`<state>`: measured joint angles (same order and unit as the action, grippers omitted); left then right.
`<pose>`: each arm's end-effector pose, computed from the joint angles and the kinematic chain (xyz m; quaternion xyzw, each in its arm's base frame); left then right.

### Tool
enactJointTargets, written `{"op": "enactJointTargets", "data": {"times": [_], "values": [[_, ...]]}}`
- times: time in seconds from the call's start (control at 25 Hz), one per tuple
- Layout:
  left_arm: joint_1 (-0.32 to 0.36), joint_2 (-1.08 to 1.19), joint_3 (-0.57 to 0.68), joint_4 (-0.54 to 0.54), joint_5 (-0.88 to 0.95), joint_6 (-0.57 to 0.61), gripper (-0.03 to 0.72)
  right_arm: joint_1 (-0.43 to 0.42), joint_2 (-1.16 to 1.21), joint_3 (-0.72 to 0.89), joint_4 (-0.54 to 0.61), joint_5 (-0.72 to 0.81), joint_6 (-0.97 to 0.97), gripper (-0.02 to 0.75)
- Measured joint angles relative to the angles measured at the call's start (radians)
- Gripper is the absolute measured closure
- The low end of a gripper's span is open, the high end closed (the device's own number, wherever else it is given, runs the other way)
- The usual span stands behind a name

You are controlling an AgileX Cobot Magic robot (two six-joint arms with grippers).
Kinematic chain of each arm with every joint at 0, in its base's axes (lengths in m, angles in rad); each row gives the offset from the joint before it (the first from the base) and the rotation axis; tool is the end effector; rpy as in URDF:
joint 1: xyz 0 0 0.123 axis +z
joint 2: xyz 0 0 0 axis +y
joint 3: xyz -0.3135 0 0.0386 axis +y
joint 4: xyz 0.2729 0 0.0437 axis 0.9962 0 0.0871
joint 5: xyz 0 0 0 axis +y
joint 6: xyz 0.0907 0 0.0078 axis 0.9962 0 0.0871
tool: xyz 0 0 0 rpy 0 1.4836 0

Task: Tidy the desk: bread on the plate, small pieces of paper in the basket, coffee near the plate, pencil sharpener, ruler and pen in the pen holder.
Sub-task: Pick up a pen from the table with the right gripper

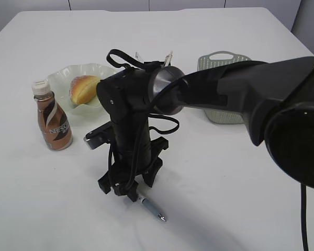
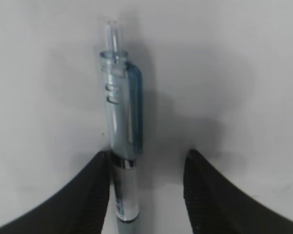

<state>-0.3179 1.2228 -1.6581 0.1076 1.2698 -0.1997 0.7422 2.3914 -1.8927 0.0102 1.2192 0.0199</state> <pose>0.2165 -0.0614 0.5240 0.0481 0.9139 -0.0506 0.4000 0.3757 0.3458 0.1255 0.3514 -0.9357 0.0067 0.0296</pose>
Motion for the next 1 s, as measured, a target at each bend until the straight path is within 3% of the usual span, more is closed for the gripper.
{"op": "enactJointTargets", "data": {"times": [0.56, 0.68, 0.88, 1.0], "values": [[0.000, 0.000, 0.000, 0.000, 0.000, 0.000, 0.381, 0.000, 0.000, 0.000, 0.000, 0.000, 0.000, 0.351], [0.000, 0.000, 0.000, 0.000, 0.000, 0.000, 0.381, 0.000, 0.000, 0.000, 0.000, 0.000, 0.000, 0.425], [0.000, 0.000, 0.000, 0.000, 0.000, 0.000, 0.381, 0.000, 0.000, 0.000, 0.000, 0.000, 0.000, 0.617], [0.000, 0.000, 0.000, 0.000, 0.000, 0.000, 0.381, 0.000, 0.000, 0.000, -0.003, 0.000, 0.001, 0.652]]}}
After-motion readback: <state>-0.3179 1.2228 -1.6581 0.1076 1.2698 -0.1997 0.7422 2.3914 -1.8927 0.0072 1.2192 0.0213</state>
